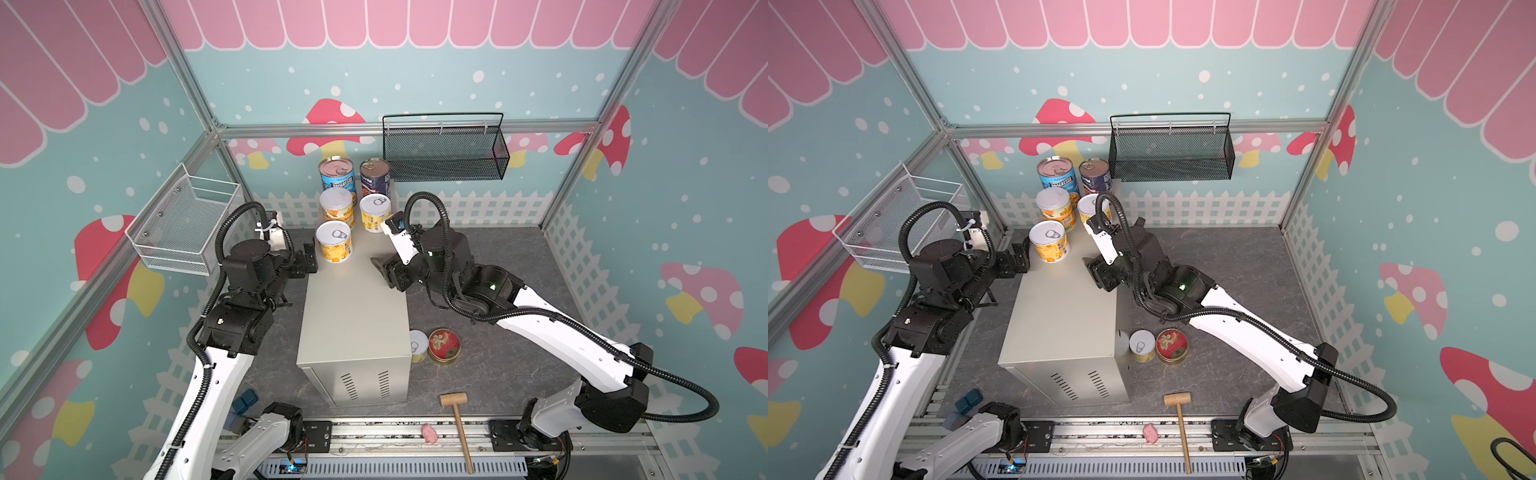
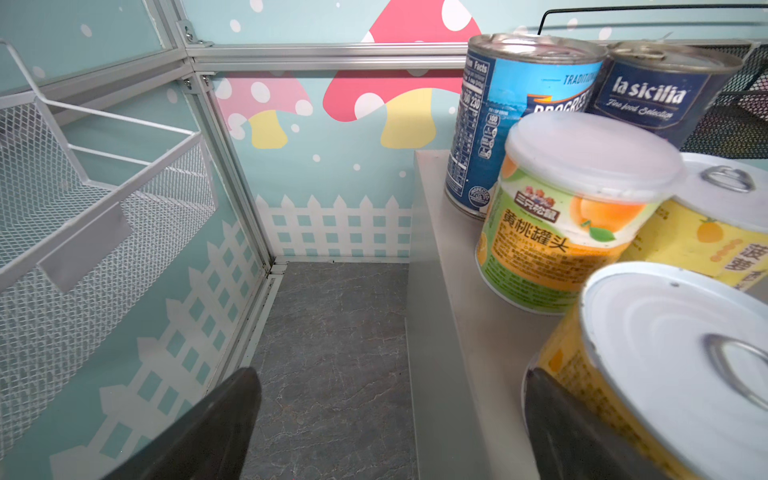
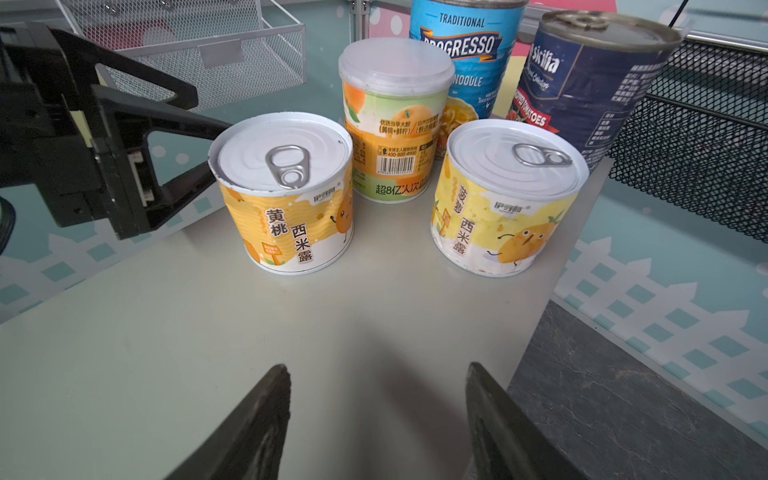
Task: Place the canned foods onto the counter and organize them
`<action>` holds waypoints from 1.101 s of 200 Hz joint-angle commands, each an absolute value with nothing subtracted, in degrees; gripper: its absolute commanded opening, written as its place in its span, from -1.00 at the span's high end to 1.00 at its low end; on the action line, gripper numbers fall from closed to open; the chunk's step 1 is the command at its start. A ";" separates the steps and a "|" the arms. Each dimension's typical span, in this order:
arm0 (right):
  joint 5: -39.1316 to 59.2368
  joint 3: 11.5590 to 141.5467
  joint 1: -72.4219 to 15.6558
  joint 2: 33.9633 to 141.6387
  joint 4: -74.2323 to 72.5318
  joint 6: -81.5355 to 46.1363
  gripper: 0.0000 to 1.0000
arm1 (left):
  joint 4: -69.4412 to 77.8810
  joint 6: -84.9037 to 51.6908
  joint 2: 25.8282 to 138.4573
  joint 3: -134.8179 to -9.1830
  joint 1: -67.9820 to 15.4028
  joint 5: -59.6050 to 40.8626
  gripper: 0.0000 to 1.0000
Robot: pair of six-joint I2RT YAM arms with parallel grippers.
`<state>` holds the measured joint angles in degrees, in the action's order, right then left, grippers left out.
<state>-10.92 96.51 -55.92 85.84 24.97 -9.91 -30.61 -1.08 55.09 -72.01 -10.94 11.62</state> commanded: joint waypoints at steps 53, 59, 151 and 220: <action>-11.14 96.59 -56.04 85.65 24.46 -9.95 -0.37 | -29.44 -0.27 55.35 -71.10 -10.97 9.42 -0.99; -11.16 96.59 -56.05 85.69 24.44 -9.98 -0.37 | -29.44 -0.22 55.43 -71.10 -11.02 9.34 -0.99; -11.26 96.08 -56.07 85.32 24.18 -10.15 -0.37 | -28.92 0.00 55.93 -70.88 -11.38 7.95 -0.99; -11.78 94.40 -56.07 84.30 23.22 -10.35 -0.39 | -28.74 -0.18 56.65 -71.02 -11.51 8.02 -0.99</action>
